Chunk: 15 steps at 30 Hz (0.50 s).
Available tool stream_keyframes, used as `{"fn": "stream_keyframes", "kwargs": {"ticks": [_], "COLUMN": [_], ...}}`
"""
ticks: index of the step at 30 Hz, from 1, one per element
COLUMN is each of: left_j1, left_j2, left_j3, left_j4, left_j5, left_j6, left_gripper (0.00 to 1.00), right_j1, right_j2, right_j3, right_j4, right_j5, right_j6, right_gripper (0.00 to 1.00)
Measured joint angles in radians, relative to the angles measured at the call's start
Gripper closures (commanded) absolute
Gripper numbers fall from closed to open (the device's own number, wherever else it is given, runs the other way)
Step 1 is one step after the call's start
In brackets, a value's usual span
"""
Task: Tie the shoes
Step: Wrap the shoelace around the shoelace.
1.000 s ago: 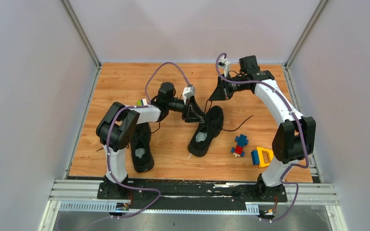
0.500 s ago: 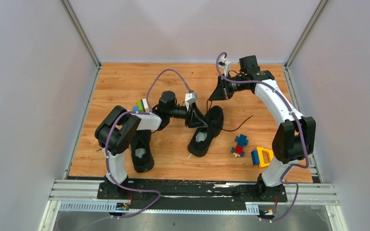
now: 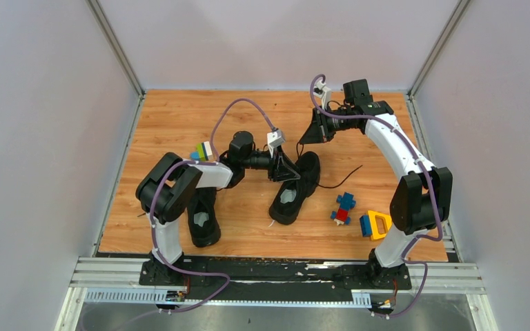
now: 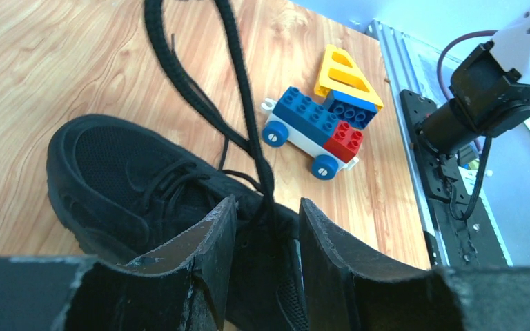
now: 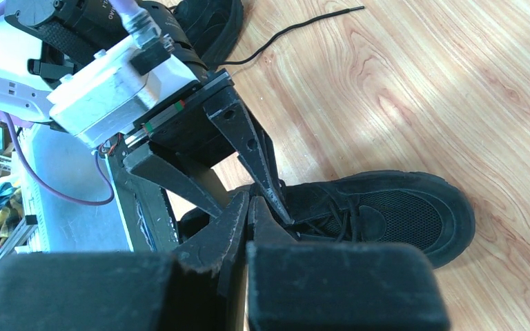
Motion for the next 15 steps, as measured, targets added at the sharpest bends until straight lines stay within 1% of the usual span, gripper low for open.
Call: {"fn": "stream_keyframes", "kwargs": {"ticks": [3, 6, 9, 11, 15], "left_j1": [0.008, 0.016, 0.018, 0.021, 0.022], "left_j2": [0.000, 0.000, 0.000, 0.000, 0.014], "left_j3": [0.000, 0.000, 0.000, 0.000, 0.015], "left_j4": [-0.024, -0.021, 0.006, 0.053, 0.127], "left_j5": [-0.018, -0.022, -0.021, -0.014, 0.010], "left_j6": [0.003, 0.000, -0.021, -0.050, -0.102], "left_gripper": [0.53, 0.48, 0.45, 0.46, 0.52], "right_j1": [0.000, 0.000, 0.000, 0.000, 0.000], "right_j2": [0.000, 0.000, 0.000, 0.000, 0.002], "right_j3": [0.000, 0.000, 0.000, 0.000, 0.000], "right_j4": [0.000, 0.001, 0.004, 0.004, 0.005], "right_j5": [0.000, 0.000, 0.000, 0.000, 0.000], "right_j6": [0.001, 0.001, 0.004, 0.005, 0.006], "right_gripper": [1.00, 1.00, 1.00, 1.00, 1.00]}}
